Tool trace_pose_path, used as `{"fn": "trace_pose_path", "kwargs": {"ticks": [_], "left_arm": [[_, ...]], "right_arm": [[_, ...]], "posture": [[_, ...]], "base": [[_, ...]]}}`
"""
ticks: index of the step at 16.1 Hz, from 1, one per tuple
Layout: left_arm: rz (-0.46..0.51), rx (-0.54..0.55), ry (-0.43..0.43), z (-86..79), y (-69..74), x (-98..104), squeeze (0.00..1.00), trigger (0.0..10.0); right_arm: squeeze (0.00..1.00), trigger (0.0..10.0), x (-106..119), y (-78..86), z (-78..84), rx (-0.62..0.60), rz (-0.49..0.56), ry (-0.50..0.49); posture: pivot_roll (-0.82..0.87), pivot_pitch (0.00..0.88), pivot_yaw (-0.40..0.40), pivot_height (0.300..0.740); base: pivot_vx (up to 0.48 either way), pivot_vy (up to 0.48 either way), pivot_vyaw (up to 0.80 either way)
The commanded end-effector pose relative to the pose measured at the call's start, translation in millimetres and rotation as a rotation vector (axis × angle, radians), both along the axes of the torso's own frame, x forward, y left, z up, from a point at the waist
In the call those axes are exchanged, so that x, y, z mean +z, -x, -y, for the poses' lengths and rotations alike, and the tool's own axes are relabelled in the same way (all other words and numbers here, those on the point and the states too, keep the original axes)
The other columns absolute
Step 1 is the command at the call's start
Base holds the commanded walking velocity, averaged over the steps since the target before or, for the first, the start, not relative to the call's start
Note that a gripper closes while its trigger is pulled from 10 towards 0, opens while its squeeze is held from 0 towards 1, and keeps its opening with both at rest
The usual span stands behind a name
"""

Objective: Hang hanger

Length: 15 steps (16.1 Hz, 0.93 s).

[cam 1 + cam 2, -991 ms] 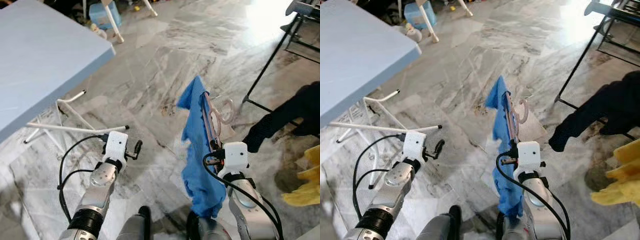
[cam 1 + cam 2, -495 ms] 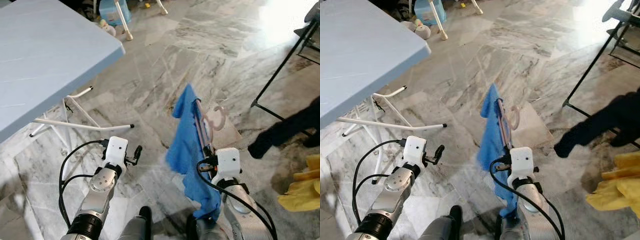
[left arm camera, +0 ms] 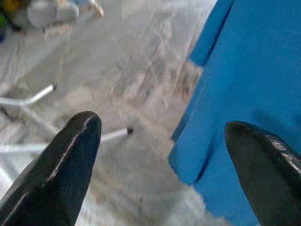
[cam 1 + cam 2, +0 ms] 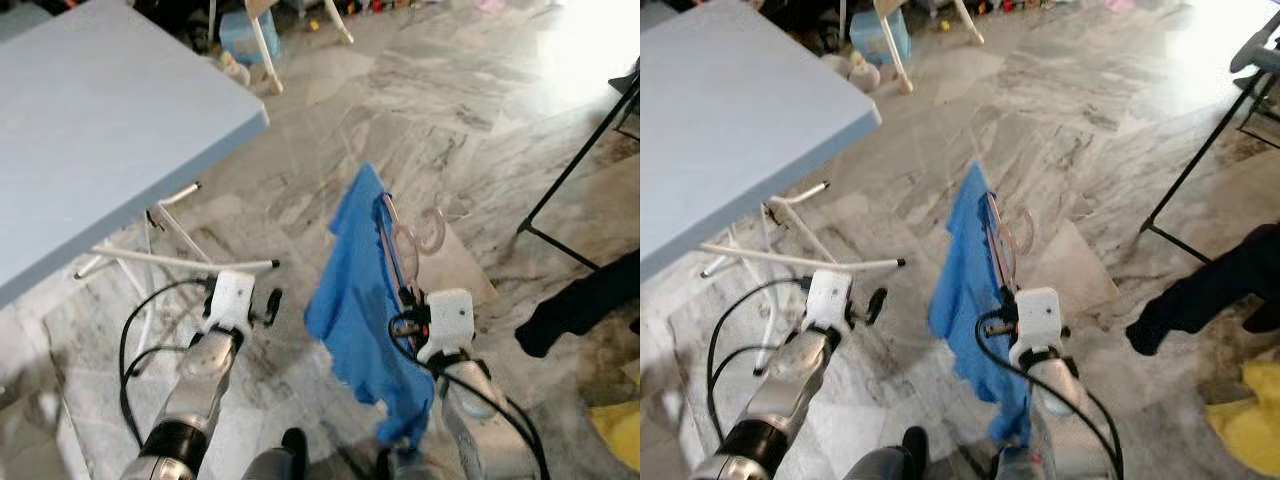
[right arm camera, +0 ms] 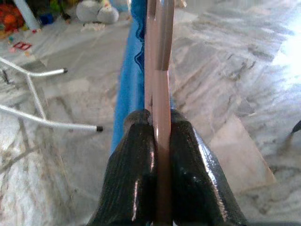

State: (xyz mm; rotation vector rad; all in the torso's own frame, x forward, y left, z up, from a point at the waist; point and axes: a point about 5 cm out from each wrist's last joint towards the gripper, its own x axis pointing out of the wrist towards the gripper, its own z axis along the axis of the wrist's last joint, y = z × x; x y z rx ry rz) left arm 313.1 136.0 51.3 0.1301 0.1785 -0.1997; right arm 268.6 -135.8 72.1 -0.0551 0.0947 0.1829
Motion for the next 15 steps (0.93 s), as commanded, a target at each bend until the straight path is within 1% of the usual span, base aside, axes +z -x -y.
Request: {"fn": "trace_pose_path", "kwargs": {"ticks": [1, 3, 4, 5, 7, 9, 11, 12, 13, 15], "left_arm": [[-0.013, 0.04, -0.001, -5.5, 2.5, -5.5, 0.0, 10.0], [-0.012, 0.068, 0.001, -8.4, 4.9, -8.4, 0.0, 10.0], [-0.018, 0.084, -0.002, -10.4, 7.6, -11.8, 0.0, 10.0], [-0.022, 0.108, -0.001, -14.2, 12.1, -16.2, 0.0, 10.0], [-0.008, 0.16, -0.007, -22.0, 16.9, -17.9, 0.0, 10.0], [-0.003, 0.202, -0.006, -29.2, 18.9, -19.0, 0.0, 10.0], [-0.008, 0.219, -0.002, -29.6, 21.5, -22.0, 0.0, 10.0], [-0.005, 0.216, -0.002, -26.7, 19.4, -20.7, 0.0, 10.0], [0.004, 0.2, -0.005, -24.4, 17.8, -19.0, 0.0, 10.0], [-0.011, 0.201, -0.005, -22.8, 19.0, -22.6, 0.0, 10.0]], "right_arm": [[0.0, 10.0, 2.8, -2.9, 0.9, 0.011, 0.021, -0.012], [0.0, 10.0, 5.2, -8.5, 0.9, 0.038, 0.028, -0.004], [0.0, 10.0, 5.4, -10.4, 0.7, 0.054, 0.029, 0.0], [0.0, 10.0, 4.6, -12.1, -0.7, 0.075, 0.026, -0.001], [0.0, 10.0, 1.2, -12.3, -3.6, 0.111, 0.012, 0.005], [0.0, 10.0, -0.1, -12.8, -6.1, 0.138, 0.007, 0.015], [0.0, 10.0, 1.6, -16.0, -3.4, 0.139, 0.015, 0.023], [0.0, 10.0, 4.1, -18.9, 0.2, 0.124, 0.025, 0.027], [0.0, 10.0, 4.5, -18.8, -0.2, 0.13, 0.03, 0.032], [0.0, 10.0, -0.3, -15.6, -0.2, 0.135, 0.024, 0.044]], "posture": [[-0.11, 0.091, 0.045, 0.74], [-0.09, 0.081, 0.015, 0.74], [-0.08, 0.08, 0.007, 0.74], [-0.06, 0.077, -0.018, 0.74], [-0.03, 0.07, -0.052, 0.74], [-0.03, 0.067, -0.062, 0.74], [-0.03, 0.072, -0.069, 0.74], [-0.05, 0.078, -0.064, 0.74], [-0.05, 0.083, -0.062, 0.74], [-0.06, 0.087, -0.051, 0.74]], "base": [[0.0, 0.0, 0.0], [0.0, 0.0, 0.0], [0.0, 0.0, 0.0], [0.0, 0.0, 0.0], [0.0, 0.0, 0.0], [0.0, 0.0, 0.0], [0.0, 0.0, 0.0], [0.0, 0.0, 0.0], [0.0, 0.0, 0.0], [0.0, 0.0, 0.0]]}}
